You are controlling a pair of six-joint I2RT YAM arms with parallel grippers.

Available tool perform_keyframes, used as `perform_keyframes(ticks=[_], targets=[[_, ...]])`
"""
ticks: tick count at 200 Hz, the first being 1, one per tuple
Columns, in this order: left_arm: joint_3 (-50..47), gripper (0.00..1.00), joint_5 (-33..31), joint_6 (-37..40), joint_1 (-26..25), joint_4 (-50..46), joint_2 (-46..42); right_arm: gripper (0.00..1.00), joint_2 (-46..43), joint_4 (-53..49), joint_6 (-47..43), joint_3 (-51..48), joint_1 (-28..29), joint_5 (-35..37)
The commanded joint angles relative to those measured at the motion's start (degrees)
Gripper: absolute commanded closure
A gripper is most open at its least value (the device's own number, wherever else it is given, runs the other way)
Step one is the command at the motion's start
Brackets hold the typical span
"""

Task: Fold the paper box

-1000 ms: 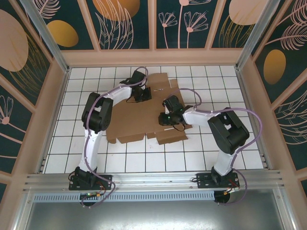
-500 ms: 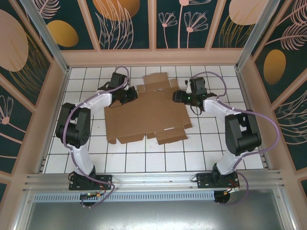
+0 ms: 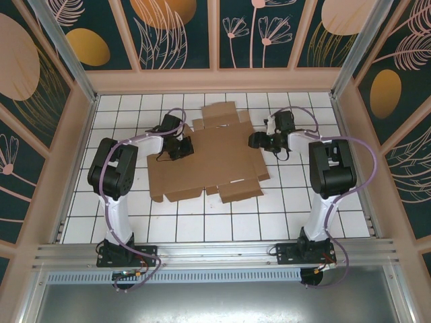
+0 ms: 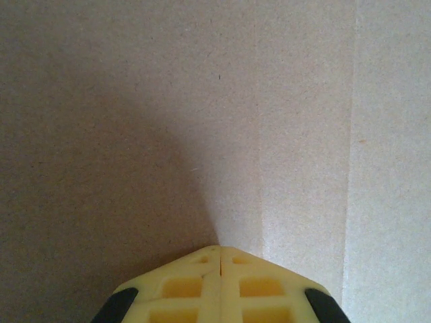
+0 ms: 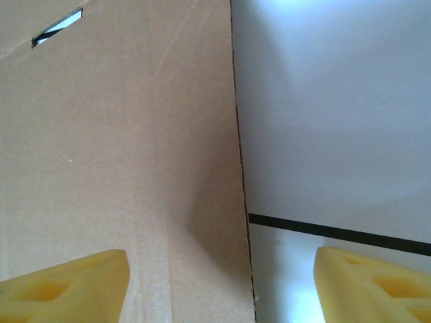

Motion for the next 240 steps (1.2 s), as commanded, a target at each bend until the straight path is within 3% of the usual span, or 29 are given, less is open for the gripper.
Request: perform_keyframes(ticks=[1, 54, 163, 198, 240], targets=[[-0.83, 1.0, -0.96, -0.59, 0.28, -0.31, 2.82, 0.37, 1.88, 2.06, 1.53, -0.05, 0.22, -6.83], [-0.78, 1.0, -0.9, -0.25, 0.26, -0.54, 3.23, 0.62, 1.14, 4.3, 3.31, -1.55, 0.17, -11.42], [-0.82, 1.0, -0.36, -0.23, 0.29, -0.28, 3.78, 0.58, 2.77, 6.37, 5.41, -2.63, -0.26, -21.27], [-1.45, 1.0, 1.16, -1.17, 0.42, 0.79, 3.54, 0.71, -1.71, 1.93, 4.45, -1.6, 0.17, -10.06], [-4.97, 1.0, 5.21, -5.17, 0.16, 4.92, 2.05, 0.72, -0.56, -9.28, -2.91, 5.18, 3.32, 6.24]])
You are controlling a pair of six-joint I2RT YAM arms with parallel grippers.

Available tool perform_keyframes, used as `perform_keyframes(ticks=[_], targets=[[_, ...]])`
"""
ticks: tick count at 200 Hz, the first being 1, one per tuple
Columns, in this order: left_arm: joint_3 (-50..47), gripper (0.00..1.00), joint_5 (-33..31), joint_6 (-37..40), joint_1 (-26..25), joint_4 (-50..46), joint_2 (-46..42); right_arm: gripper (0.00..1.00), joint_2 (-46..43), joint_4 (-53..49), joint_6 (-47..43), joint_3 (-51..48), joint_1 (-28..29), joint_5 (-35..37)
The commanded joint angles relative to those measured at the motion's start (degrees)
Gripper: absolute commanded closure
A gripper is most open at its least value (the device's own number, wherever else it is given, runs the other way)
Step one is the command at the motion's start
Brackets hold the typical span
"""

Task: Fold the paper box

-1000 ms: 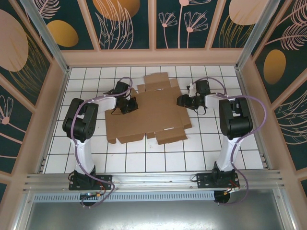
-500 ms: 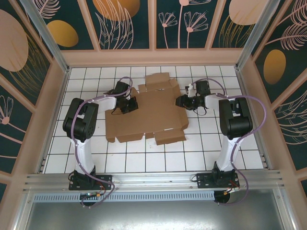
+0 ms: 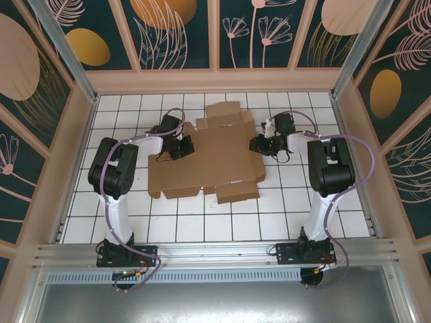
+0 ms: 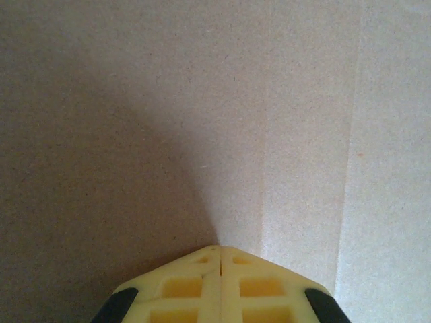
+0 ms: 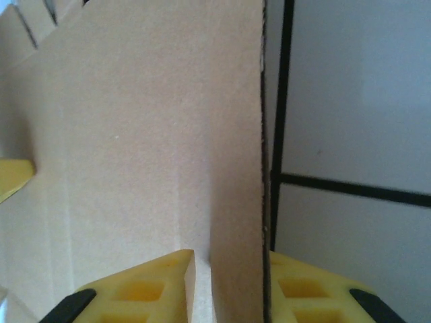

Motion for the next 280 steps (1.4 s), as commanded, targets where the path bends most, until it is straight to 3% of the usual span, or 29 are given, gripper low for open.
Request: perform_keyframes(ticks=[1, 20, 48, 89, 121, 145, 161, 179, 213, 246, 280], targets=[[-3.56, 1.0, 2.42, -3.14, -0.31, 0.39, 1.37, 0.72, -0.88, -7.51, -5.83, 4.67, 2.83, 12.23], [-3.8, 1.0, 2.79, -3.73, -0.56, 0.75, 1.26, 0.72, 1.61, -11.32, -8.69, 7.97, 6.97, 23.61], [-3.88, 1.0, 3.64, -4.1, -1.1, 0.74, 1.15, 0.73, 2.9, -12.9, -9.04, 10.37, 10.15, 35.04], [-5.69, 1.0, 5.99, -7.04, -2.49, 3.49, 0.05, 0.75, 0.27, -14.33, -11.86, 14.71, 13.25, 42.55], [-8.36, 1.0, 8.13, -10.5, -4.51, 7.33, -1.14, 0.75, 3.0, -19.1, -14.89, 21.73, 15.87, 46.9], [-9.59, 1.0, 5.93, -10.63, -4.48, 7.41, -2.14, 0.76, 4.63, -20.72, -15.51, 22.95, 15.34, 41.01], [-9.68, 1.0, 4.24, -10.56, -4.09, 6.98, -2.31, 0.74, 4.18, -18.73, -15.57, 20.02, 12.78, 30.28], [-9.99, 1.0, 2.64, -11.2, -3.46, 6.93, -2.01, 0.71, 4.37, -16.95, -14.25, 17.17, 9.66, 24.36], [-10.21, 1.0, 1.27, -12.03, -2.82, 7.37, -1.93, 0.7, 4.04, -12.58, -11.98, 12.23, 6.59, 24.33], [-9.86, 1.0, -0.09, -11.73, -2.73, 6.81, -1.52, 0.57, 2.98, -10.83, -10.76, 8.19, 5.87, 25.68], [-9.86, 1.0, -0.77, -11.78, -2.64, 6.63, -1.47, 0.54, -1.17, -8.2, -9.23, 2.66, 5.03, 25.14]])
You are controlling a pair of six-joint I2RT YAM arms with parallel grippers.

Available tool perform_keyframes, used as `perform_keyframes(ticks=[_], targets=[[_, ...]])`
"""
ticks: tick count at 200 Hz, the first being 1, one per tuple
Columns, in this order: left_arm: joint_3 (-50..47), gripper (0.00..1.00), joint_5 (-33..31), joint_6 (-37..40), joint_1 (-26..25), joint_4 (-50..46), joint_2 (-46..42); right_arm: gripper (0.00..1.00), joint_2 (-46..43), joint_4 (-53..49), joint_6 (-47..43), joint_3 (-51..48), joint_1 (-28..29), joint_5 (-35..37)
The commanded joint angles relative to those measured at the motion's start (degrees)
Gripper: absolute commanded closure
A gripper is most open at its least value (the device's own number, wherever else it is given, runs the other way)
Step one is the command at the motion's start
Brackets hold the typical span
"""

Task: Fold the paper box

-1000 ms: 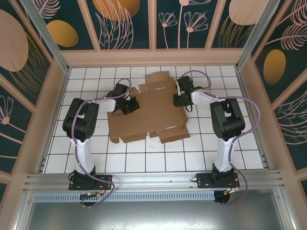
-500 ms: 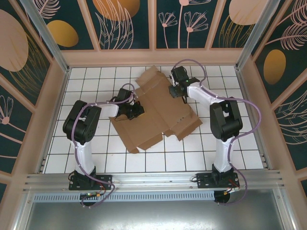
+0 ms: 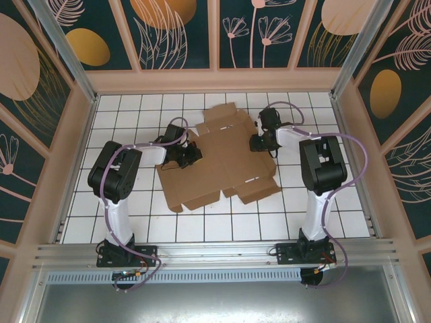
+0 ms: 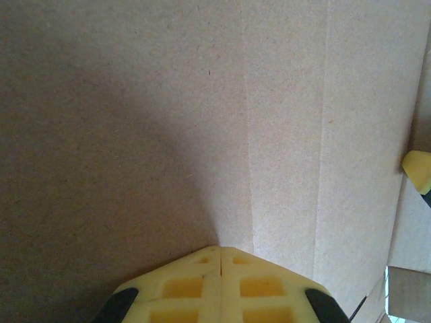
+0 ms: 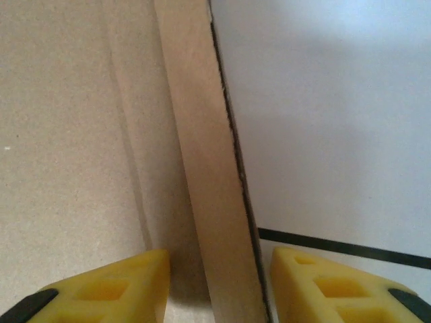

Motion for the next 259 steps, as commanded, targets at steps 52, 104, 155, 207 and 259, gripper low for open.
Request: perform_keyframes(ticks=[52, 104, 155, 207, 259], targets=[[-1.69, 1.0, -6.11, -0.52, 1.04, -4.23, 0.96, 0.46, -9.06, 4.69, 4.26, -11.73, -1.94, -2.32], [-1.16, 1.0, -6.37, -0.06, 1.05, -4.74, 0.98, 0.41, -17.52, 12.72, 11.42, -19.38, -5.8, -14.27], [-1.07, 1.0, -6.59, 0.15, 1.11, -4.95, 0.89, 0.49, -19.95, 14.05, 14.7, -22.79, -6.16, -18.19], [-1.16, 1.0, -6.28, -0.03, 1.12, -4.67, 0.64, 0.7, -18.94, 10.16, 11.3, -21.37, -4.45, -9.42], [-1.07, 1.0, -5.67, 0.3, 1.12, -4.59, 0.22, 0.83, -13.2, 6.85, 6.37, -16.99, 0.2, -3.44]])
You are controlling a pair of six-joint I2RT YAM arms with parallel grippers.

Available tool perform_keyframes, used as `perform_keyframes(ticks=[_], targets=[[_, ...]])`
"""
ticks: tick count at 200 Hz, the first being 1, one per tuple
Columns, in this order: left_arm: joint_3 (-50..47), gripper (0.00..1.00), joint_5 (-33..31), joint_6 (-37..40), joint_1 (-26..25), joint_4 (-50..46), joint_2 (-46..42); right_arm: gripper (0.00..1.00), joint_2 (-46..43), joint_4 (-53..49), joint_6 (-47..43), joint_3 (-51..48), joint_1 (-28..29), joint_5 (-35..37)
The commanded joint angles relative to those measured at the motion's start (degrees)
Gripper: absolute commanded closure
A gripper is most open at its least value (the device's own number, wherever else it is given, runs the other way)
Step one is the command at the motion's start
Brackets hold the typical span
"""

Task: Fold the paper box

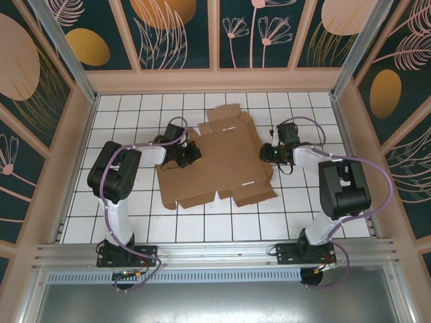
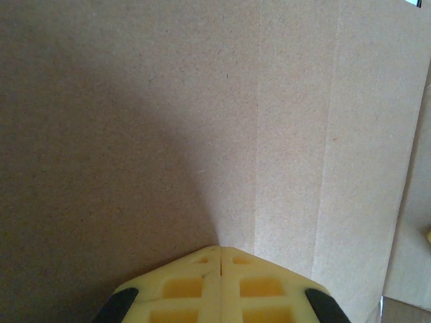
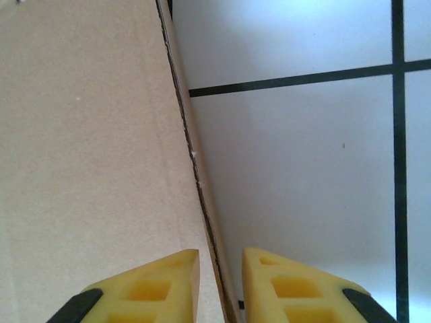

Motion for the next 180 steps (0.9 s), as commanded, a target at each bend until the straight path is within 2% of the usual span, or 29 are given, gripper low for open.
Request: perform_keyframes(ticks=[1, 18, 39, 64, 86, 119, 146, 167, 180], targets=[[-1.03, 1.0, -4.23, 0.43, 0.86, -4.54, 0.43, 0.83, 2.59, -3.53, -3.38, 3.11, 3.53, 4.83], [-0.51, 1.0, -4.1, 0.97, 0.86, -5.01, -0.16, 0.91, 2.42, -4.41, -4.99, 4.57, 5.35, 7.4], [0.64, 1.0, -4.42, 1.4, 0.86, -6.56, -2.7, 1.0, 1.63, -6.11, -8.59, 7.68, 7.64, 14.52], [3.31, 0.99, -5.47, 1.39, 0.95, -8.83, -7.53, 1.0, 1.02, -6.26, -15.23, 11.18, 10.59, 23.08], [6.93, 0.89, -2.67, -0.1, 0.95, -8.31, -10.31, 1.0, 2.05, -7.1, -22.79, 14.9, 11.62, 25.39], [13.64, 0.64, 3.38, -3.03, 0.93, -3.23, -10.14, 1.0, 3.01, -7.49, -32.59, 19.0, 13.84, 28.14], [20.49, 0.51, 7.34, -5.41, 0.8, -0.18, -5.35, 1.0, 4.29, -9.39, -35.49, 22.26, 15.81, 28.89], [26.64, 0.4, 7.75, -6.55, -0.41, -0.67, -0.85, 1.0, 5.54, -11.68, -35.28, 25.16, 16.45, 26.87], [31.09, 0.39, 6.38, -6.07, -1.62, -3.69, 2.03, 1.0, 6.06, -12.2, -35.05, 26.35, 16.56, 26.44]])
